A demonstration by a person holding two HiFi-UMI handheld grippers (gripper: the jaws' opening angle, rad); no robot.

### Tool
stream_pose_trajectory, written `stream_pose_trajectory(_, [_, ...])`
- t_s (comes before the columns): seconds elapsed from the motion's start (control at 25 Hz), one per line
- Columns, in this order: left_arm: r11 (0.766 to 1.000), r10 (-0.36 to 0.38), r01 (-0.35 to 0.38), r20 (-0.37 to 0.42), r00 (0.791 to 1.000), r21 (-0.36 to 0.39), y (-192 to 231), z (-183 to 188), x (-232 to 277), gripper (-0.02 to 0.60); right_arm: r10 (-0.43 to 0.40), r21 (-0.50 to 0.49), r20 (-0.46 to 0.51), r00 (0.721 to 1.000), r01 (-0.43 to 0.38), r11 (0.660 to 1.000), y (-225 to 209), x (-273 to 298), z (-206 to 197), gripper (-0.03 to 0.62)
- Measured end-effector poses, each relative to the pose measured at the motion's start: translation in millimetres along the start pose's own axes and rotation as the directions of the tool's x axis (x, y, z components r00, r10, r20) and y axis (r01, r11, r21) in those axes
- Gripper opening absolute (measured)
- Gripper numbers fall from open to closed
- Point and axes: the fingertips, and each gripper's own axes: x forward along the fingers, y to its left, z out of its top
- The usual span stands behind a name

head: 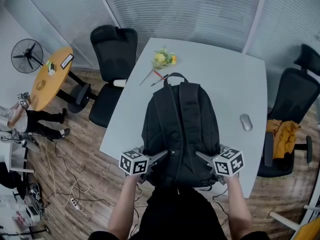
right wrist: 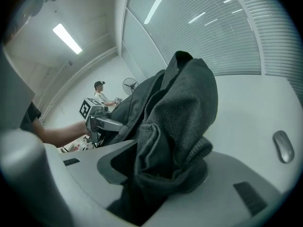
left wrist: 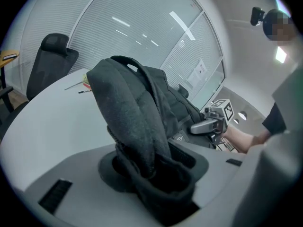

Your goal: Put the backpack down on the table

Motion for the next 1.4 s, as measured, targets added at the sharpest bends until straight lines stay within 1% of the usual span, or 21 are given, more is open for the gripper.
stream_pose_trajectory(0.24, [0.999,-0.025,0.024,-0.038,0.999,-0.025,20.5,-3.8,13.0,0.170,-0.022,0.058,-0.023,0.999,0.023,0.998,-12.8,15.8,-5.2,0.179])
stream_pose_trajectory(0.72, [0.996,-0.053,0.045,-0.107,0.993,-0.073,51.8,-2.4,33.6,0.172,-0.064,0.143,-0.045,0.997,0.070,0.987,-38.7,37.8,-4.9,0.190])
stream_pose_trajectory(1.04, [0.995,-0.046,0.036,-0.099,0.994,-0.092,61.3,-1.9,43.3,0.181,-0.086,0.170,-0.060,0.994,0.095,0.981,-54.5,42.5,-8.3,0.212])
stream_pose_trajectory(1.4, [0.995,-0.014,0.004,-0.099,0.995,-0.101,73.6,0.4,48.4,0.198,-0.119,0.187,-0.084,0.989,0.133,0.973,-70.8,48.9,-6.8,0.255])
